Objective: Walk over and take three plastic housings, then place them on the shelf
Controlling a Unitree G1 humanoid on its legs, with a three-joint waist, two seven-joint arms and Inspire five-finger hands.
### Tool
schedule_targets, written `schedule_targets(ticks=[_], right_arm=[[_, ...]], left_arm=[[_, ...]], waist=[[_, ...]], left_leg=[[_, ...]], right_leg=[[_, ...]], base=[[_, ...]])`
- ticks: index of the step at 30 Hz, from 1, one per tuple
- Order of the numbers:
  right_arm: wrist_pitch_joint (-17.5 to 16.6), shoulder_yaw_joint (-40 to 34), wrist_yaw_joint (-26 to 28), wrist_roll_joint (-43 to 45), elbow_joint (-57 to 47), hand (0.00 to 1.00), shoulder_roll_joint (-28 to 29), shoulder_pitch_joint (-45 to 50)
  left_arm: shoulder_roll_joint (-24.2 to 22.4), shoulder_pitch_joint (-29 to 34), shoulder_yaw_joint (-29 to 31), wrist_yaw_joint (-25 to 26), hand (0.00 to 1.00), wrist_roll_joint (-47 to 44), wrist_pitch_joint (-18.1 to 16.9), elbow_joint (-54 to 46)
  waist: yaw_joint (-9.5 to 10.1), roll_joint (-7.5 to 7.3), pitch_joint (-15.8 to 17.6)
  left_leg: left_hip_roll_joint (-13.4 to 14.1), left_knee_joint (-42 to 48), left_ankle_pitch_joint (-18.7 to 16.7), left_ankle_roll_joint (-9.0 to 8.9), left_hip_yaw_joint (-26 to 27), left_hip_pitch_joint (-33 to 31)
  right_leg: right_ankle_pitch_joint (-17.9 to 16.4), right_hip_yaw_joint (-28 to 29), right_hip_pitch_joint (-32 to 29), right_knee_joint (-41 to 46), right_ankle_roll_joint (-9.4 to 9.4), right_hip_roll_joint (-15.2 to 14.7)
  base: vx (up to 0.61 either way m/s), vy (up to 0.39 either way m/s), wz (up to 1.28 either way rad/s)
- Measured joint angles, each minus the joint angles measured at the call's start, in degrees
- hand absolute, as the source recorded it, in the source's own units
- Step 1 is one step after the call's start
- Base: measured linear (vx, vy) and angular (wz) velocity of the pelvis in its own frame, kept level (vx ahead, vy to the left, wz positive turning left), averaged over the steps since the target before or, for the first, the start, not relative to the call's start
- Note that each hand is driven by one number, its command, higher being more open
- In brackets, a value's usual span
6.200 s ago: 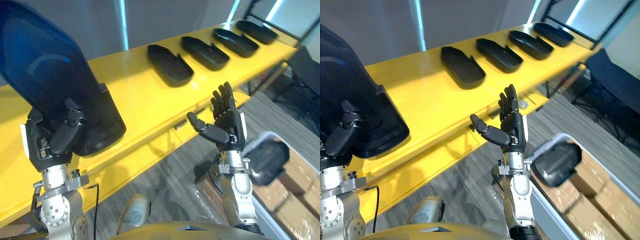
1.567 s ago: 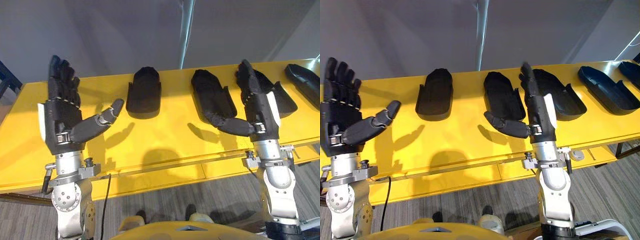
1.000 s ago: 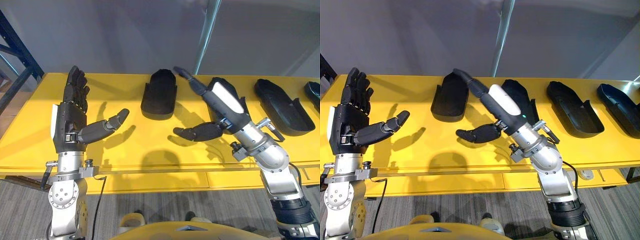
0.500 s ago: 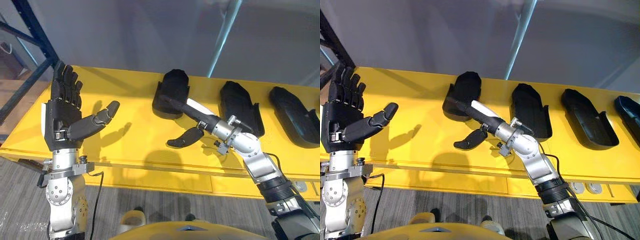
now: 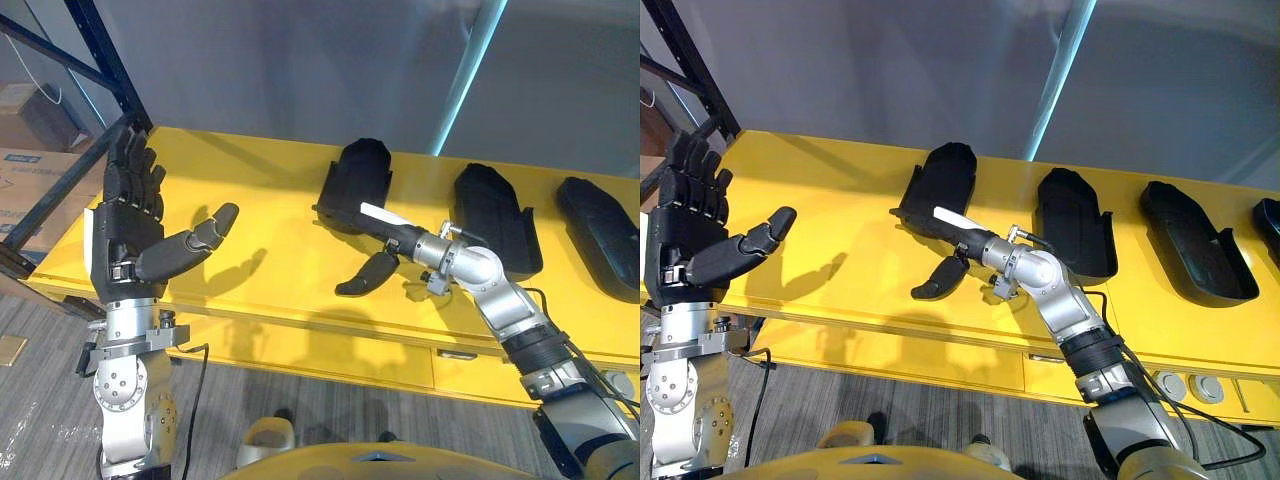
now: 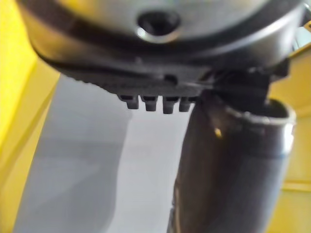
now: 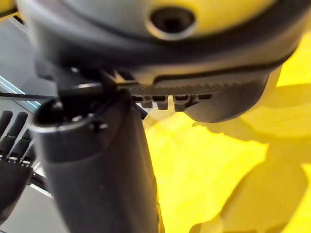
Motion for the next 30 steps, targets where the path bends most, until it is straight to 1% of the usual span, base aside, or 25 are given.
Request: schedule_targets(ticks=[4,10,15,19,25,28,30], right_arm=[[0.2,0.0,2.2,0.0,0.8,1.00,0.0,-1.4],[0.2,0.0,4.3,0.3,1.1,1.00,0.0,-1.7],[0.2,0.1,6.3,1.3,1.0,1.00,0.0,-1.8],[1.3,0.7,7.7,3.2,0.2,1.00,0.0,-1.8],[2.3,2.5,9.9,3.5,-3.7,1.00,-0.6,-1.2],[2.5,2.5,10.4,3.5,-4.6,1.00,-0.9,-0.5],[2.9,2.6,11.0,3.5,-6.1,1.00,-2.0,0.2]], left_arm=[[0.0,0.0,-0.3,-0.5,1.00,0.0,0.0,0.0],[0.0,0.0,-0.4,-0.4,1.00,0.0,0.0,0.0],[0.1,0.0,-1.0,0.0,1.00,0.0,0.0,0.0],[0.1,0.0,-2.1,0.5,1.00,0.0,0.0,0.0],[0.2,-0.1,-2.8,0.7,1.00,0.0,0.0,1.2],[0.3,-0.1,-2.8,0.7,1.00,0.0,0.0,2.6],[0.6,-0.1,-2.8,0.7,1.00,0.0,0.1,2.7]], waist=[[0.01,-0.44,0.2],[0.02,-1.84,-0.1],[-0.07,-2.05,-0.1],[-0.09,-2.20,-0.3],[-0.81,-2.38,-0.5],[-0.82,-2.51,-0.8],[-0.74,-2.73,-1.1]], left_leg=[[0.3,-0.1,0.3,-0.22,0.0,0.0],[0.3,-0.6,0.3,-0.12,0.2,0.1],[0.3,-1.6,0.5,-0.07,0.8,0.9],[0.4,-3.0,0.8,-0.06,1.5,2.0],[0.3,-4.4,1.4,-0.12,1.9,2.9],[0.3,-4.4,1.5,-0.11,1.9,2.9],[0.3,-4.4,1.7,0.15,1.9,2.9]], right_leg=[[0.0,-0.3,0.0,0.0,-0.06,0.2],[0.0,-0.3,0.0,0.0,-0.06,0.1],[0.0,0.0,0.1,0.1,-0.05,0.1],[0.1,0.4,0.1,0.1,-0.02,0.1],[0.4,0.6,0.1,0.1,0.37,0.1],[0.5,0.6,0.1,0.1,0.38,0.1],[0.5,0.6,0.1,0.1,0.38,0.1]], base=[[0.00,-0.010,0.03],[0.00,0.000,0.00],[0.01,-0.001,-0.04],[0.01,0.001,-0.06],[0.01,0.005,-0.02],[0.00,0.000,0.00],[0.00,0.000,0.00]])
